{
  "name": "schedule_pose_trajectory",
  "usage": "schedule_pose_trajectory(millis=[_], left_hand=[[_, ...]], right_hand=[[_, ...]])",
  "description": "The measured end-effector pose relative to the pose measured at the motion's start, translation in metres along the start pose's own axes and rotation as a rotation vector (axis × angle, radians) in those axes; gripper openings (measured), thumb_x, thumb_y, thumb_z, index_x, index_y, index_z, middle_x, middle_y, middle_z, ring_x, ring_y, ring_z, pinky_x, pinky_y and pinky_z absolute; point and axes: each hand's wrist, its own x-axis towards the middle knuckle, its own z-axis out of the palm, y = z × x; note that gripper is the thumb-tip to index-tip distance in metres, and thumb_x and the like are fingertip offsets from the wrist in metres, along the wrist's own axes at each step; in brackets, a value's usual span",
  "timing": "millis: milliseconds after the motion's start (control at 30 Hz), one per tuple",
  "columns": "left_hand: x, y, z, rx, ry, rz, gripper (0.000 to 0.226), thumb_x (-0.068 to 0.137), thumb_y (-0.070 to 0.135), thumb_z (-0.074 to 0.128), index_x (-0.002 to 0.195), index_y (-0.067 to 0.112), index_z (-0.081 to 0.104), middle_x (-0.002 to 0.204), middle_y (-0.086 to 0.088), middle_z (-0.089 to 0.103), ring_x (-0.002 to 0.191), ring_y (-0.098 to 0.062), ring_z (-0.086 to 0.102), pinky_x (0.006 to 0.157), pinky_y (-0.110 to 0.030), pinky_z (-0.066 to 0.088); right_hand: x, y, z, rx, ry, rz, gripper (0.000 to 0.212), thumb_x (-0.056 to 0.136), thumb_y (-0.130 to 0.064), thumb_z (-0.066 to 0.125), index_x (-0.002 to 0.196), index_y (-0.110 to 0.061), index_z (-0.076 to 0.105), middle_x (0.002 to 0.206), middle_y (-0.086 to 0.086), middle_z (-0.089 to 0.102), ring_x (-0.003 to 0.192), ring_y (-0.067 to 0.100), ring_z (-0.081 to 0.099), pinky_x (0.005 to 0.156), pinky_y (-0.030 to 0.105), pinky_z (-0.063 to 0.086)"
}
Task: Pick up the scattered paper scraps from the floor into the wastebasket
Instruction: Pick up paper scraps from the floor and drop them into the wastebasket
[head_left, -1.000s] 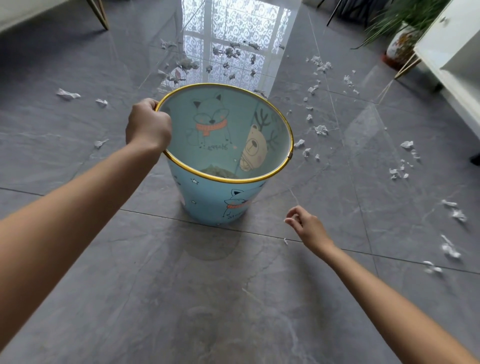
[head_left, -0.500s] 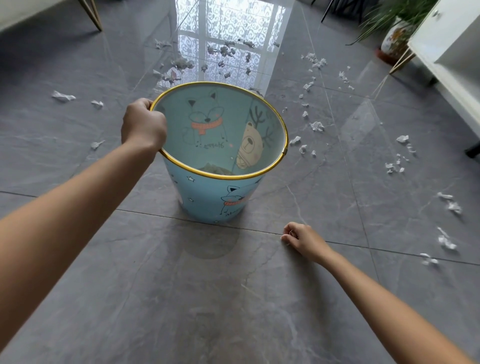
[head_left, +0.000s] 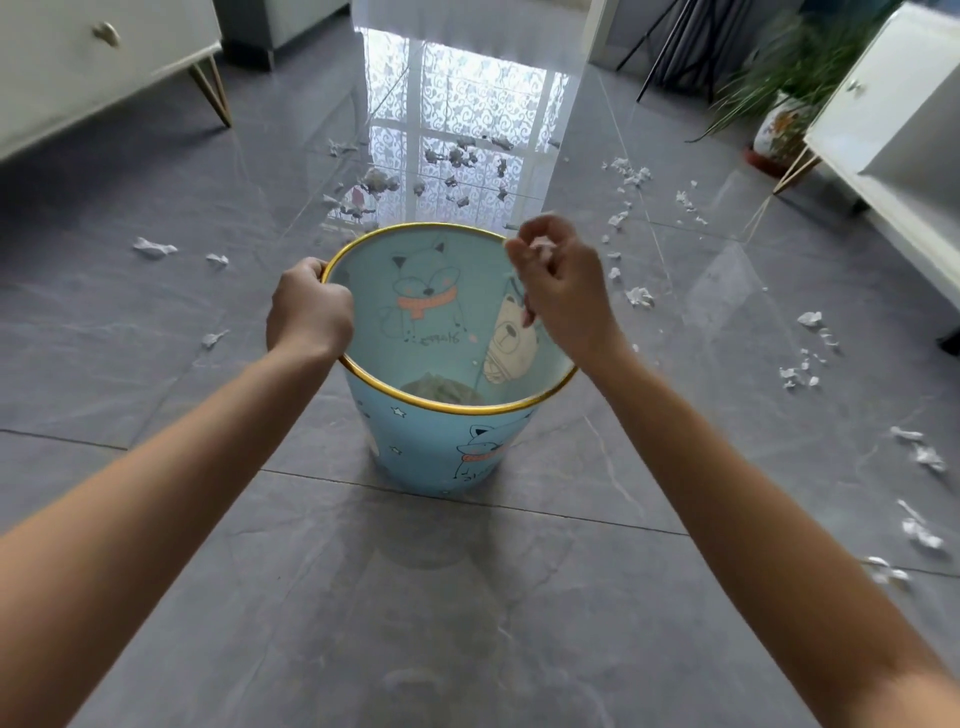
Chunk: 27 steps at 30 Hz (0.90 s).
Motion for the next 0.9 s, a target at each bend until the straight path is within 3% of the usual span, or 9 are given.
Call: schedule_pose_trajectory(millis=[133,200,267,367,500,600,667,800,900], left_hand=[[0.0,0.001,-0.001,0.016,0.014,0.02,0.026,0.079,0.002,0.041,0.09,0.017,0.059,0.1,-0.017,0.066,0.095,-0.039,0.059,0.081,-0.04,0.049],[0.0,0.002,-0.003,0.029,0.013,0.022,0.026,0.081,0.003,0.041,0.092,0.016,0.059,0.1,-0.016,0.065,0.093,-0.038,0.058,0.08,-0.038,0.047],[0.0,0.001,-0.003,0.037,0.005,0.025,0.023,0.081,0.003,0.041,0.09,0.016,0.058,0.095,-0.013,0.063,0.086,-0.034,0.054,0.076,-0.036,0.044],[0.001,0.0,-0.004,0.047,-0.01,0.032,0.02,0.083,0.003,0.041,0.089,0.016,0.056,0.089,-0.009,0.058,0.082,-0.032,0.049,0.072,-0.033,0.038],[0.0,0.002,-0.007,0.053,-0.049,0.032,0.021,0.084,0.003,0.041,0.093,0.015,0.055,0.089,-0.009,0.056,0.082,-0.031,0.047,0.071,-0.031,0.034],[-0.003,0.002,-0.01,0.025,-0.059,0.013,0.025,0.085,0.003,0.04,0.1,0.013,0.058,0.098,-0.012,0.063,0.081,-0.03,0.047,0.071,-0.031,0.033],[-0.006,0.003,-0.015,0.001,-0.071,-0.003,0.026,0.084,0.003,0.04,0.102,0.012,0.058,0.104,-0.015,0.065,0.081,-0.03,0.047,0.071,-0.031,0.034],[-0.012,0.007,-0.022,0.021,-0.102,-0.006,0.028,0.084,0.002,0.039,0.103,0.01,0.057,0.104,-0.017,0.065,0.08,-0.031,0.047,0.07,-0.032,0.034],[-0.01,0.005,-0.023,0.024,-0.126,-0.064,0.025,0.082,0.006,0.04,0.097,0.009,0.059,0.103,-0.018,0.065,0.086,-0.037,0.057,0.073,-0.032,0.04]], right_hand=[[-0.001,-0.001,0.02,-0.264,-0.086,0.05,0.037,0.096,-0.034,0.046,0.074,-0.013,0.067,0.069,-0.003,0.065,0.061,0.016,0.065,0.064,0.044,0.055],[-0.002,-0.001,0.021,-0.39,-0.189,0.086,0.046,0.097,-0.039,0.041,0.072,-0.017,0.073,0.107,0.0,0.068,0.094,0.015,0.064,0.086,0.035,0.048],[-0.004,0.001,0.018,-0.467,-0.265,0.086,0.033,0.094,-0.032,0.051,0.081,-0.014,0.075,0.13,0.0,0.056,0.113,0.011,0.055,0.094,0.027,0.041],[-0.012,-0.001,0.017,-0.571,-0.162,0.084,0.012,0.079,-0.024,0.07,0.076,-0.013,0.07,0.113,0.0,0.063,0.103,0.014,0.058,0.094,0.034,0.043],[-0.033,-0.003,0.015,-0.655,0.054,0.213,0.022,0.076,-0.021,0.069,0.063,-0.017,0.052,0.097,0.004,0.063,0.092,0.021,0.057,0.086,0.036,0.043],[-0.037,-0.005,0.016,-0.571,0.16,0.274,0.013,0.075,-0.001,0.06,0.081,-0.011,0.056,0.109,0.008,0.058,0.106,0.024,0.053,0.088,0.027,0.038],[-0.036,-0.011,0.02,-0.602,0.179,0.294,0.031,0.073,0.008,0.052,0.098,-0.008,0.057,0.116,0.009,0.052,0.114,0.025,0.047,0.09,0.022,0.034],[-0.037,-0.023,0.022,-0.536,0.248,0.503,0.055,0.077,0.01,0.043,0.128,-0.011,0.043,0.13,0.013,0.045,0.115,0.029,0.049,0.093,0.036,0.044],[-0.045,-0.03,0.021,-0.538,0.205,0.543,0.059,0.082,0.006,0.043,0.137,-0.013,0.034,0.133,0.013,0.048,0.117,0.03,0.049,0.092,0.035,0.043]])
